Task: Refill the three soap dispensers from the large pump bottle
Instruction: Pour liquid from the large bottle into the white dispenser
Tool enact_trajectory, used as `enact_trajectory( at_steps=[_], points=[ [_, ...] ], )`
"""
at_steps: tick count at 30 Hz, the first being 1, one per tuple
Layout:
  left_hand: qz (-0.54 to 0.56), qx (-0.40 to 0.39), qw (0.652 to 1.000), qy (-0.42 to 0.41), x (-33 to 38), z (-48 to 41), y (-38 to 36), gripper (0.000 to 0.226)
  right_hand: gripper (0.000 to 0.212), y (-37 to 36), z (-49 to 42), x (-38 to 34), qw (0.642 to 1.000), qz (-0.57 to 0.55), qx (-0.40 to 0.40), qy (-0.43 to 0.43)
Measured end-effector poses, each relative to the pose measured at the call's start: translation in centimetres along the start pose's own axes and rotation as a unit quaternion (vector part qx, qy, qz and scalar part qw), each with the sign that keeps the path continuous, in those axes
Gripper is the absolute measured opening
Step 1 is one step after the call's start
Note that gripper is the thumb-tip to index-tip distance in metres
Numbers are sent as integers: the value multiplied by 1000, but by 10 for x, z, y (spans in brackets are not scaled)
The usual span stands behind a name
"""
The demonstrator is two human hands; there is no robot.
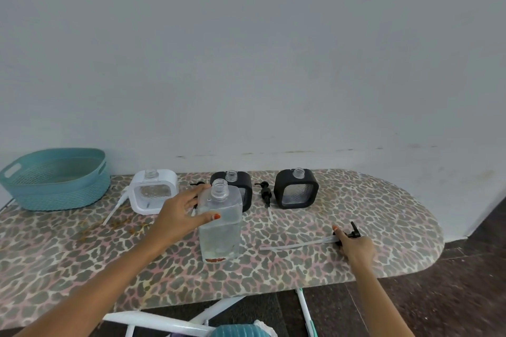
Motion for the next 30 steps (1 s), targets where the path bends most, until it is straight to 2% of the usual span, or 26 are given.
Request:
enact_trajectory(
  at_steps=[3,6,8,11,12,15,17,20,26,28,30],
  points=[
    [9,-5,1000,-5,2,0,-1,60,50,4,1,0,998,52,11,38],
    [5,-2,1000,-6,-1,-2,-3,64,47,1,14,-14,986,86,13,144],
    [4,-6,1000,-6,-2,-3,-2,67,37,-12,31,-35,973,80,-54,208],
    [-2,-6,1000,-13,-2,-3,-3,67,28,-44,62,-64,938,33,-221,266],
    [-4,-3,1000,-13,-1,-3,-3,67,35,-55,71,-69,924,21,-263,277],
    [-5,5,1000,-26,0,-2,-3,65,90,-85,97,-76,874,28,-375,309],
    [-12,4,999,-33,-5,-3,-3,65,108,-104,110,-76,852,15,-424,306],
    [-14,6,999,-36,-11,-5,-2,66,103,-127,120,-73,838,-14,-466,284],
    [-34,-11,997,-67,-14,-7,0,61,77,-138,129,-74,849,-61,-444,279],
    [-29,-25,997,-65,-17,-8,6,53,74,-137,130,-74,853,-64,-441,271],
    [18,10,998,-56,-23,-12,20,37,66,-136,130,-74,852,-63,-447,264]
  ],
)
Point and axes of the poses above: each hand's wrist, its own z-axis away from the middle knuckle, its own y-axis out of the back of the hand, x = y × z, the point moved 1 cm from there along -z, towards the middle knuckle, and after that the axes turned 3 degrees about -z, right-handed, at the moved point
